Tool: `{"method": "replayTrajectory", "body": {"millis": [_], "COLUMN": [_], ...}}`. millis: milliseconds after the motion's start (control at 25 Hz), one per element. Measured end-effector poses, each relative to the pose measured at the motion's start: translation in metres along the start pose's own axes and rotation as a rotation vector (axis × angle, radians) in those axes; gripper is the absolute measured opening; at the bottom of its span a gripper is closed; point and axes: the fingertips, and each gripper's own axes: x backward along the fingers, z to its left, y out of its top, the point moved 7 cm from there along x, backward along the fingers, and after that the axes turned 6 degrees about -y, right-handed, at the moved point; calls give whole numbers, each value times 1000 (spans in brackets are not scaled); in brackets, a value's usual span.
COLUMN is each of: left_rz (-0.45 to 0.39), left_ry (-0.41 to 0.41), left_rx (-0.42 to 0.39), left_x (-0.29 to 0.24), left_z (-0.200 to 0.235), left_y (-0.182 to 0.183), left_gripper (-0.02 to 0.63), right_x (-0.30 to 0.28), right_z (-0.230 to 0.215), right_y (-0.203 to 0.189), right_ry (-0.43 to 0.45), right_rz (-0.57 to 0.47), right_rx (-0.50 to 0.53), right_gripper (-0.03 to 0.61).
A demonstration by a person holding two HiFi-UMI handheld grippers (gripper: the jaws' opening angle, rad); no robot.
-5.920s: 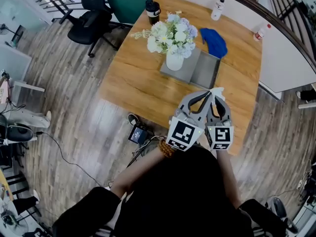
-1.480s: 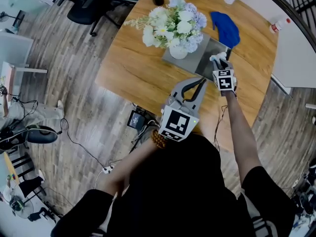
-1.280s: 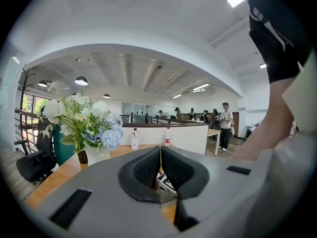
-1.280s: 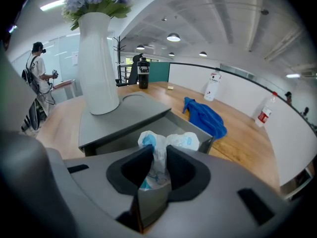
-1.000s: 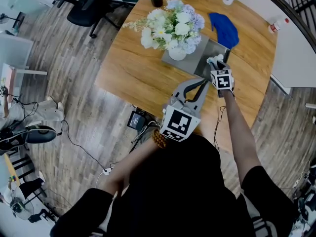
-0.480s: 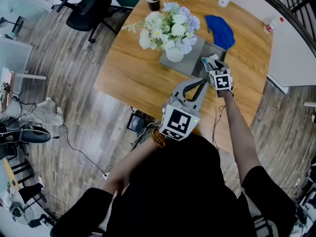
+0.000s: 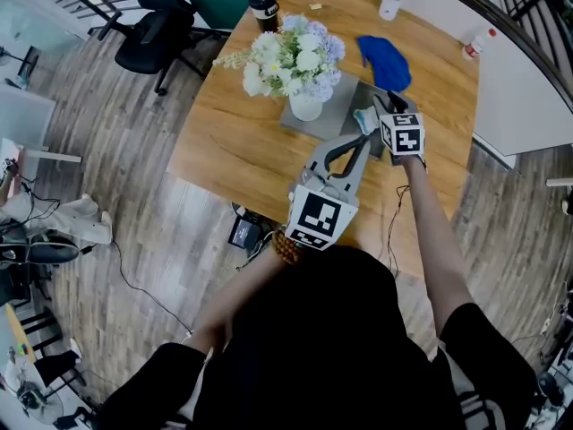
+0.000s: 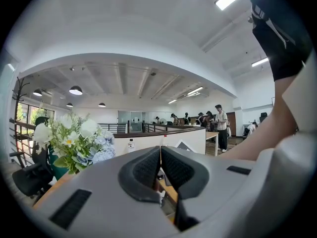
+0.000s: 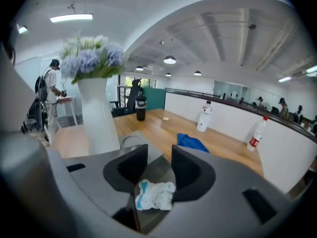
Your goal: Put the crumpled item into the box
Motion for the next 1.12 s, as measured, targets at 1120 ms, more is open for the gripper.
{"method": "replayTrajectory", "body": {"millis": [1120], "left_rz": [-164], "left_ry": [158], "left_rx": [-50], "left_x": [-2], "left_z": [63], "left_y": [69], "left_gripper": [23], "right_x": [257], "right_z": [47], "right_y": [223], "right_ry": [-127], "right_rz": [-719], "right_rx": [79], "right_gripper": [107]}}
